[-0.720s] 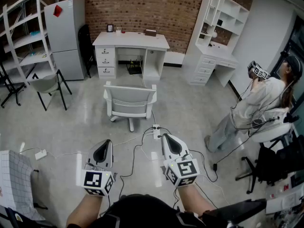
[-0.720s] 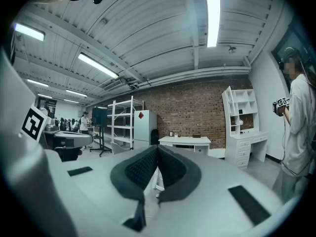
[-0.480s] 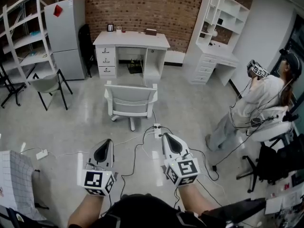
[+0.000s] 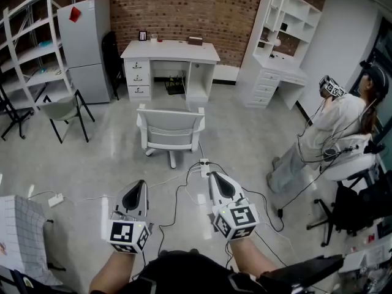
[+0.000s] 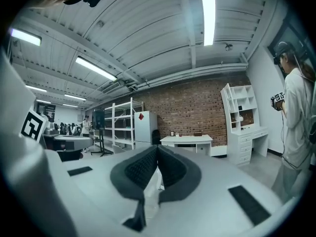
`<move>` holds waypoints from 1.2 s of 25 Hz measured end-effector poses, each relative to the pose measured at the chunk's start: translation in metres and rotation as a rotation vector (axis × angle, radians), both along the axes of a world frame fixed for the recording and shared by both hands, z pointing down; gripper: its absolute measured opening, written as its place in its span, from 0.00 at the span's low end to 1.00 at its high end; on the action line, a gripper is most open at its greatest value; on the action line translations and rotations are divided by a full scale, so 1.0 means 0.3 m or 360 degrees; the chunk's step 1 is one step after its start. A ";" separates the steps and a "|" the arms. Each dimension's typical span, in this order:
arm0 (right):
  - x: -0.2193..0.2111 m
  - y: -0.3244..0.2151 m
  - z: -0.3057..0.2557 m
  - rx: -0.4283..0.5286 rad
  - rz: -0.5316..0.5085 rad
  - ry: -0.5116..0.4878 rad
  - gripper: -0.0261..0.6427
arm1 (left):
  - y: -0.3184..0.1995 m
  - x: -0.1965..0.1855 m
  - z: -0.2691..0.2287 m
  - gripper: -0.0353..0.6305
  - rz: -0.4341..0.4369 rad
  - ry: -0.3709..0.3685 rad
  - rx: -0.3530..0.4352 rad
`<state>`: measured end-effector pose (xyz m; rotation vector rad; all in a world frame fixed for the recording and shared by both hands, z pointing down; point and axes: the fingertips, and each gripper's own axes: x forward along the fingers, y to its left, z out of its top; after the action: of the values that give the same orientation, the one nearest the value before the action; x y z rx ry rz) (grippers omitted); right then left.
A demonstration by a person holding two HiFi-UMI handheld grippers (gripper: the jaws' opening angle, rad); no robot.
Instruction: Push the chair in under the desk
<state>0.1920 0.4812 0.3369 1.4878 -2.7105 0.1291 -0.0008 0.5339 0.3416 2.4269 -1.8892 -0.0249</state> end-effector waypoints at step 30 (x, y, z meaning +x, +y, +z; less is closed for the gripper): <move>-0.231 -0.050 0.030 0.0030 -0.0012 0.0107 0.05 | -0.077 -0.202 0.057 0.06 0.0093 0.0050 -0.0012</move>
<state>0.1228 0.4662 0.3460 1.4590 -2.6716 0.0523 -0.0613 0.5109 0.3587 2.4603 -1.8016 -0.0519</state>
